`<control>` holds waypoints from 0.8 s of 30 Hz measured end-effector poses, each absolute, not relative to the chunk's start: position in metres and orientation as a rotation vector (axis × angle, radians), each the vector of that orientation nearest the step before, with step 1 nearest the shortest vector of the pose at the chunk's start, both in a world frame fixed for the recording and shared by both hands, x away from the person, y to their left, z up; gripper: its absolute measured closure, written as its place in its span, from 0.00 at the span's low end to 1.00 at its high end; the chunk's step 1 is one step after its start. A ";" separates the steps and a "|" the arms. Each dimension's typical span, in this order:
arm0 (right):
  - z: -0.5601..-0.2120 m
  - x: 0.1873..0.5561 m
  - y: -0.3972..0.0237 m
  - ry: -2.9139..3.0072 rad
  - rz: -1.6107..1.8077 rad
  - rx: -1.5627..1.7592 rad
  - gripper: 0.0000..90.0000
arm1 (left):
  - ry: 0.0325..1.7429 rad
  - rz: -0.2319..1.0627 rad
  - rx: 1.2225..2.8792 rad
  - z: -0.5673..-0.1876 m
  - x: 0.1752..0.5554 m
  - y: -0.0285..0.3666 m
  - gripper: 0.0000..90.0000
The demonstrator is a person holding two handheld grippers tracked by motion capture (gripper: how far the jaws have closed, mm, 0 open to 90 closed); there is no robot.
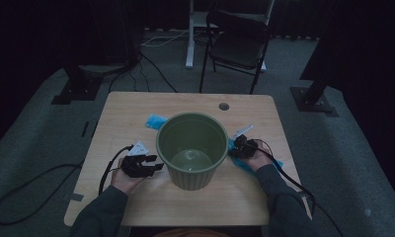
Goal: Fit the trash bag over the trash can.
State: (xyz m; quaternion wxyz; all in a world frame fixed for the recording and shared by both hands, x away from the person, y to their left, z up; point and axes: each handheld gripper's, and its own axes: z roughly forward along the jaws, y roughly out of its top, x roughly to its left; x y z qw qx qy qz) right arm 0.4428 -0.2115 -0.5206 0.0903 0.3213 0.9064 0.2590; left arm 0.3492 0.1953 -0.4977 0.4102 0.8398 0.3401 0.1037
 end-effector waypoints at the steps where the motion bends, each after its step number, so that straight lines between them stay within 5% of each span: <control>1: -0.520 0.444 -0.212 2.696 0.775 0.956 0.99 | 0.855 0.257 2.117 -0.498 0.349 0.195 0.57; 11: -0.493 0.446 -0.224 2.652 0.901 0.977 1.00 | 0.853 0.239 2.105 -0.496 0.349 0.193 0.57; 24: -0.415 0.445 -0.228 2.555 1.092 0.884 1.00 | 0.848 0.234 2.104 -0.495 0.350 0.193 0.57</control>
